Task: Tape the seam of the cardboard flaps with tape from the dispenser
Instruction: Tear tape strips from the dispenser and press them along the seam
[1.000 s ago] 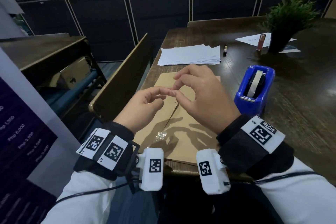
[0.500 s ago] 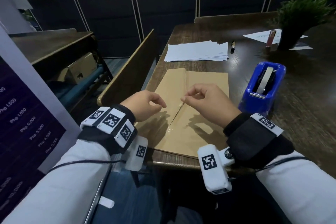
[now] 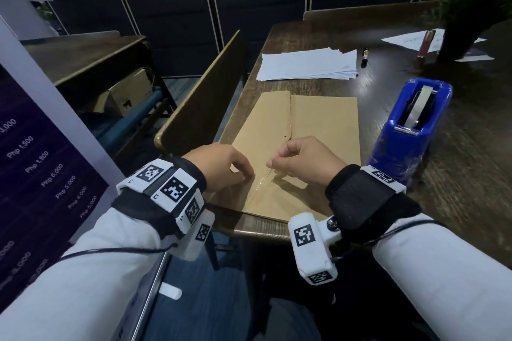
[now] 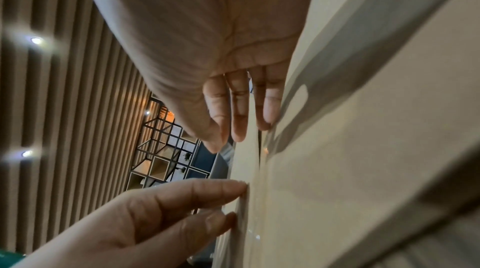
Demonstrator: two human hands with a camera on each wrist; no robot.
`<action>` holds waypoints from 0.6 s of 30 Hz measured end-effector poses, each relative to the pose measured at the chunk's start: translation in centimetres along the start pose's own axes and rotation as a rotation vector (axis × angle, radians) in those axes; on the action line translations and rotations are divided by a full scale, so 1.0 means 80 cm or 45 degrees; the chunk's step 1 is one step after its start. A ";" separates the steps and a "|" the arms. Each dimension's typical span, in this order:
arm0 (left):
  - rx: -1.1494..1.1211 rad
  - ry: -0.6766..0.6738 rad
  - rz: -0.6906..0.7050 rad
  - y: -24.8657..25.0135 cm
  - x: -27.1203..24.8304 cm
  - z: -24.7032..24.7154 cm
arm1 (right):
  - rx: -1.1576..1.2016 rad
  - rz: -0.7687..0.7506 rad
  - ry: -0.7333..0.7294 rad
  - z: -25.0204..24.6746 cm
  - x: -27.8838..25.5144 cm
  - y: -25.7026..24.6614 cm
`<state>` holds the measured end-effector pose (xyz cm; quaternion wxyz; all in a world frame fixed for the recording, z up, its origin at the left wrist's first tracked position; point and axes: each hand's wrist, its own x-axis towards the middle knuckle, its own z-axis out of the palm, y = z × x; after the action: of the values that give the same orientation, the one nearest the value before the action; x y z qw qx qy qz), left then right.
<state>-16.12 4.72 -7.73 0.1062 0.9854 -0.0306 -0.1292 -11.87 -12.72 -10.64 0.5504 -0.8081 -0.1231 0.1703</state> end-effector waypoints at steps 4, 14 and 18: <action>0.026 0.059 -0.021 -0.004 -0.013 0.008 | 0.132 0.044 0.054 0.012 -0.001 0.011; -0.023 0.058 -0.059 -0.008 -0.017 0.008 | 0.388 0.117 -0.027 0.027 -0.026 0.018; -0.048 -0.019 -0.031 -0.008 -0.013 0.007 | 0.343 0.113 -0.021 0.026 -0.028 0.015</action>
<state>-17.23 5.36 -8.14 0.1229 0.9826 -0.0171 -0.1383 -14.75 -12.29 -12.13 0.6446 -0.7302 -0.0677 0.2161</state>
